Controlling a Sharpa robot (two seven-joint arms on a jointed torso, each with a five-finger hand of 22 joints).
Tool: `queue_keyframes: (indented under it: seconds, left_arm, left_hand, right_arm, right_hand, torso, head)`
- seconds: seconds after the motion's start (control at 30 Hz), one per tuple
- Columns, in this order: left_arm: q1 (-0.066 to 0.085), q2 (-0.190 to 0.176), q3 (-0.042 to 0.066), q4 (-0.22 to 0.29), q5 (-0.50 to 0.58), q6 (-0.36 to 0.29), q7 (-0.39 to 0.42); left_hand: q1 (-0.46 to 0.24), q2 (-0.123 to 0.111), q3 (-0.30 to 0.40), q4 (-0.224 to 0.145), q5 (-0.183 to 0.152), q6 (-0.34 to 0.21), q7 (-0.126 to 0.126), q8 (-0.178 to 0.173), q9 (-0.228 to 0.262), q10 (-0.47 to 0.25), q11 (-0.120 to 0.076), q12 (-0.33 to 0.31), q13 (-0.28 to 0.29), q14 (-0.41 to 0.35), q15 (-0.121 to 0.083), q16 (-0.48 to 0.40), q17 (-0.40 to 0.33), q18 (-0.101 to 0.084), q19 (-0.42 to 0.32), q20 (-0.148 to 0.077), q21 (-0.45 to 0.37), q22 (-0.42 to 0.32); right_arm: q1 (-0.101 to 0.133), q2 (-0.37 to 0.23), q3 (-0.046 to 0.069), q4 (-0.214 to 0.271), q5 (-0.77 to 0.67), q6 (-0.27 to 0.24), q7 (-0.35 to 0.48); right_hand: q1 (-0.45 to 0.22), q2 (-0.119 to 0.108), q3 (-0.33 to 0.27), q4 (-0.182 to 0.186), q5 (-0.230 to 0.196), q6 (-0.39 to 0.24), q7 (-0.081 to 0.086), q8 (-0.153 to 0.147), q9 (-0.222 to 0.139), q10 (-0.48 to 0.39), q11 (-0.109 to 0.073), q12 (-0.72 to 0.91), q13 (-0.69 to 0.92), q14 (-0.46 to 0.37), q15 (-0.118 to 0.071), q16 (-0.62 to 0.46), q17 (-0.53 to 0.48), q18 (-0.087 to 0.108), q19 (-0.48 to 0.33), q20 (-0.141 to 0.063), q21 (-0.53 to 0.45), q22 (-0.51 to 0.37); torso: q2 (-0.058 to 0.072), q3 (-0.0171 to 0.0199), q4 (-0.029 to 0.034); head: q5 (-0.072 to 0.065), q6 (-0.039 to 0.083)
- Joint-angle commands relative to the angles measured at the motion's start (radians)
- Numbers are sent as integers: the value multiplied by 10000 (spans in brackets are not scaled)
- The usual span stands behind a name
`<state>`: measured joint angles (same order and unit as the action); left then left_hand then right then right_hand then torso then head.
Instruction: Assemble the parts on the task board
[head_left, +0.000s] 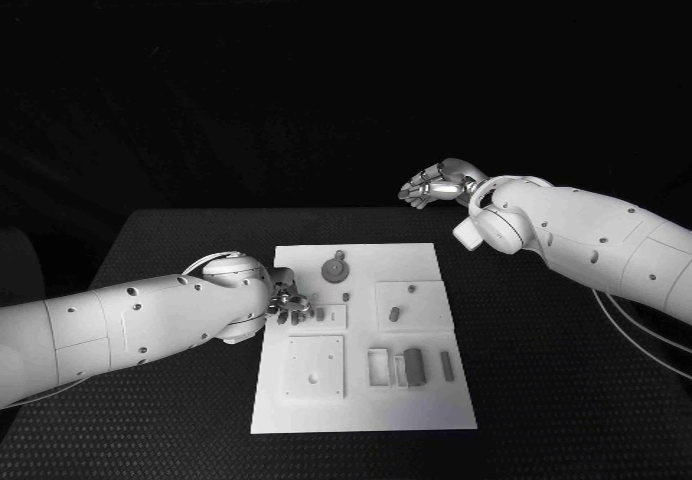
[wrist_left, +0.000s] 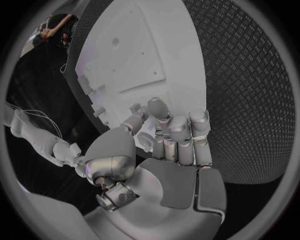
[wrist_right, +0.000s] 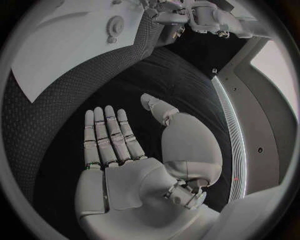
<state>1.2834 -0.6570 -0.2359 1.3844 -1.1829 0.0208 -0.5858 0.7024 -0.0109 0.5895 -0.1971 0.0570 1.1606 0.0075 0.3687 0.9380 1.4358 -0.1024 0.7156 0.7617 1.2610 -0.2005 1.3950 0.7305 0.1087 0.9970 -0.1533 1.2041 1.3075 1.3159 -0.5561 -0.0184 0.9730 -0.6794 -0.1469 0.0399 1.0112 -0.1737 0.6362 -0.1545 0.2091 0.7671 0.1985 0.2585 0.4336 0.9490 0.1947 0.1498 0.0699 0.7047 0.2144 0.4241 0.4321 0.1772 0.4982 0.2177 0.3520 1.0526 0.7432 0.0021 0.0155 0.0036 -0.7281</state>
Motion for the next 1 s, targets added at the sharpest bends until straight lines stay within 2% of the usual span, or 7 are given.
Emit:
queue_keyframes:
  seconds: [0.03, 0.4, 0.57, 0.67, 1.0]
  left_arm:
    - [-56, 17, -36, -16, 79, 259, -10]
    - [-56, -62, -35, -157, 55, 229, -18]
    - [-57, -70, -32, -208, 54, 22, 47]
    - [-57, -122, -30, -187, 49, -154, 102]
    - [-57, -265, -21, -120, 547, -675, 359]
  left_hand:
    - [-69, -191, -39, 105, -74, -72, 16, -39, 16, -27, 56, 57, -19, -9, -12, 33, -11, 161, 74, -1041, -4, 29]
    - [-213, -411, -101, 207, -79, -87, 11, -16, 49, -39, 52, 85, -44, -15, -17, 44, -11, 177, 71, -1053, -8, 26]
    - [-324, -527, -130, 294, -82, -105, 12, -11, 64, -51, 52, 93, -58, -24, -18, 42, -15, 184, 66, -1057, -16, 21]
    - [-527, -702, -203, 417, -88, -120, 15, -6, 80, -61, 54, 98, -69, -33, -16, 37, -20, 184, 59, -1056, -25, 15]
    - [-825, -1594, 75, 961, -87, -218, 8, -9, 143, -105, 34, 98, -134, -53, -39, 5, -48, 246, 80, -1100, -50, -19]
  right_arm:
    - [-3, -2, 4, 13, 14, 151, 95]
    - [-12, -18, 3, 13, 15, 157, 96]
    - [-21, -16, 3, 18, 15, 170, 97]
    - [-30, -22, 3, 17, 15, 170, 98]
    - [-63, -64, 3, 10, 15, 160, 91]
  right_hand:
    - [-74, 57, -24, 16, 67, -66, 175, 39, -11, 16, 51, -43, -9, -71, -5, -50, -13, -105, -82, 5, -34, 18]
    - [-75, 53, -28, 16, 69, -67, 178, 41, -14, 16, 50, -48, -9, -74, -4, -50, -15, -106, -84, 5, -42, 23]
    - [-75, 53, -29, 17, 70, -68, 179, 41, -15, 16, 50, -49, -9, -75, -4, -51, -15, -106, -84, 5, -43, 25]
    - [-76, 54, -29, 18, 71, -68, 180, 42, -16, 17, 51, -50, -9, -76, -3, -51, -15, -106, -84, 5, -45, 26]
    - [-79, 59, -31, 22, 74, -69, 183, 44, -19, 19, 52, -53, -8, -77, -2, -50, -16, -107, -84, 5, -50, 31]
  torso:
    - [2, -4, 2]
    - [4, 2, 4]
    - [2, -8, 6]
    - [6, -10, 1]
    - [-2, -4, 8]
  head:
    - [-8, -11]
    - [-21, -11]
    - [-30, -7]
    - [-22, -4]
    - [-51, 6]
